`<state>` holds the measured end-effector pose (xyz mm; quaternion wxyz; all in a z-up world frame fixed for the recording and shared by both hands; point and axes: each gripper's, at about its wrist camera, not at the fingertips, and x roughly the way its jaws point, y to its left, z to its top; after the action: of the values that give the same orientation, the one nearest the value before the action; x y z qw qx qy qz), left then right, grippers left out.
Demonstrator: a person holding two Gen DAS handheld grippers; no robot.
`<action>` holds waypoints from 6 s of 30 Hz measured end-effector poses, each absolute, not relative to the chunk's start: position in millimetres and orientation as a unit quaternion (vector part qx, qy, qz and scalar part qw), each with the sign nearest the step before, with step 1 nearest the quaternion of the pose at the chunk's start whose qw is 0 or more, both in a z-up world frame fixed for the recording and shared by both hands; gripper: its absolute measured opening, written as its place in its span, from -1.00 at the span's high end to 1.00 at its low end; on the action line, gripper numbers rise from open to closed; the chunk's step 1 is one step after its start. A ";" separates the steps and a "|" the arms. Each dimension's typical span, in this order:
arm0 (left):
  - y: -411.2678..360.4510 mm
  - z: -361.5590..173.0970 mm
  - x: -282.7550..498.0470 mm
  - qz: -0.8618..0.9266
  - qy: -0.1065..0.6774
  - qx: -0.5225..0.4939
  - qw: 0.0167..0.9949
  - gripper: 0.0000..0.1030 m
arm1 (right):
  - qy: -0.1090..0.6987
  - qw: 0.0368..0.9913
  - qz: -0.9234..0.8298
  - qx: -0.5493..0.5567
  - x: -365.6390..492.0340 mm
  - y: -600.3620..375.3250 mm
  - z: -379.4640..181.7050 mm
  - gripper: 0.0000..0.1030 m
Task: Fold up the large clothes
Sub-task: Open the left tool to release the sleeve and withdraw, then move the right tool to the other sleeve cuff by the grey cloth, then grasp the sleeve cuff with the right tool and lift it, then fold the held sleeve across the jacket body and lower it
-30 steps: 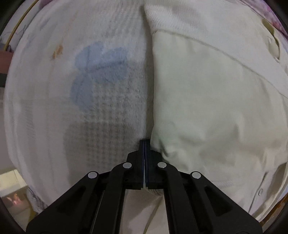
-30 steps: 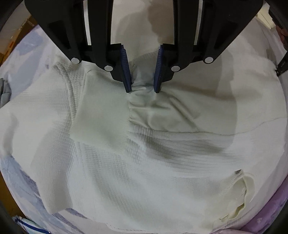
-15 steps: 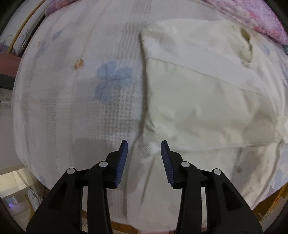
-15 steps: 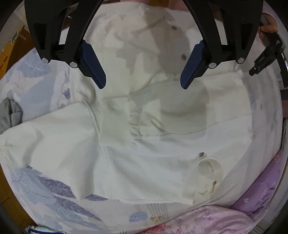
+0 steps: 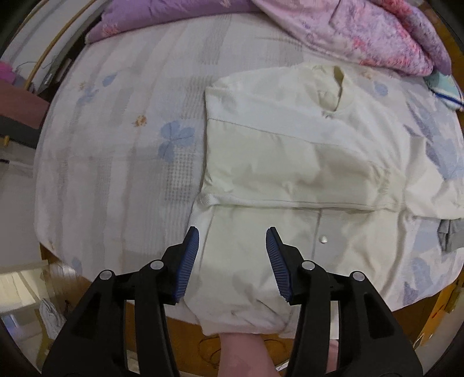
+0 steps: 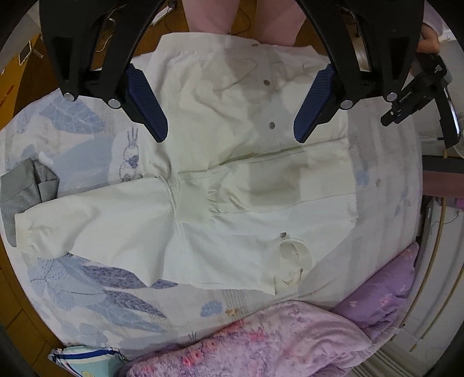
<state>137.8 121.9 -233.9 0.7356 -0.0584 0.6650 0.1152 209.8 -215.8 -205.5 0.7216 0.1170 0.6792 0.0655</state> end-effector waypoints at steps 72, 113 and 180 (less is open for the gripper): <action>-263.3 -321.1 299.3 0.000 0.693 0.070 0.718 -0.72 | 0.635 0.630 -0.158 0.418 264.2 -732.4 -415.4 -0.42; -222.2 -460.5 340.6 0.001 0.669 0.023 0.742 0.48 | 0.428 0.836 0.139 0.314 354.4 -499.0 -139.6 0.86; 133.9 -382.7 274.5 0.132 0.637 -0.256 0.715 0.83 | 0.701 0.675 0.091 0.213 288.1 -284.6 -370.2 -0.42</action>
<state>274.5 133.9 -382.7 0.7151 -0.2563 0.6368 0.1321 288.1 -284.6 -370.2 0.6746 0.2134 0.7008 0.0907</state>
